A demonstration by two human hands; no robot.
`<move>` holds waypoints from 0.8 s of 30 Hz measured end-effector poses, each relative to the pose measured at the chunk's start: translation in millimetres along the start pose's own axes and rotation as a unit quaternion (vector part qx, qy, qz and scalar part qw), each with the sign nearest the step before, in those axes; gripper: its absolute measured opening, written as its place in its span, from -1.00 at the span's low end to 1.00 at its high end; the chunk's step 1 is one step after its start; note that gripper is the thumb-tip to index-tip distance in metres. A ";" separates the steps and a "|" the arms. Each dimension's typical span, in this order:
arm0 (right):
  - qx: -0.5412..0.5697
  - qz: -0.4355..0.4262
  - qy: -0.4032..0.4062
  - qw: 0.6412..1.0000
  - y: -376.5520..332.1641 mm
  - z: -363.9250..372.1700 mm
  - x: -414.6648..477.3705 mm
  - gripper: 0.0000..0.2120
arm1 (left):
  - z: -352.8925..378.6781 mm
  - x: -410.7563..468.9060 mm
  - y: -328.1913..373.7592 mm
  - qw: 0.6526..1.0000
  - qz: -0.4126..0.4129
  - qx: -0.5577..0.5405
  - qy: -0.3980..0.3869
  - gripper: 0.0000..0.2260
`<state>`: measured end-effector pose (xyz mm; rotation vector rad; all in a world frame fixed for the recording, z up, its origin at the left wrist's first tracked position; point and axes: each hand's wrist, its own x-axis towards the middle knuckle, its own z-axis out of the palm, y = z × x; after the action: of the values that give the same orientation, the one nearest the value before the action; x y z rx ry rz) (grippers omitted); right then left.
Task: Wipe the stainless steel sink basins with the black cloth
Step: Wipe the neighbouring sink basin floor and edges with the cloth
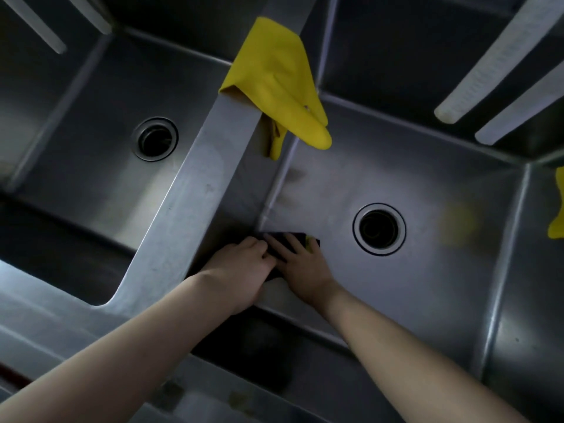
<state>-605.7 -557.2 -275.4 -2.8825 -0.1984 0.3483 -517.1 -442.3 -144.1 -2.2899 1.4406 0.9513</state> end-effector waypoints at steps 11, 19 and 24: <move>-0.015 0.094 -0.048 0.994 8.8 -24.3 3.7 -0.41 | 7.1 -6.9 2.8 0.998 -0.010 -0.047 0.045 -0.63; 0.021 0.151 -0.041 0.987 6.2 -77.7 -43.3 -0.59 | 3.1 -36.4 4.6 0.981 0.049 -0.126 0.140 -0.57; 0.068 0.174 0.087 0.979 -21.0 -112.7 -89.4 -0.54 | -7.6 -77.9 7.3 0.959 0.078 -0.144 0.230 -0.48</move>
<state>-665.9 -575.1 -144.3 -2.7833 0.3508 0.1585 -543.1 -395.5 -86.5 -2.7830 1.7862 0.7356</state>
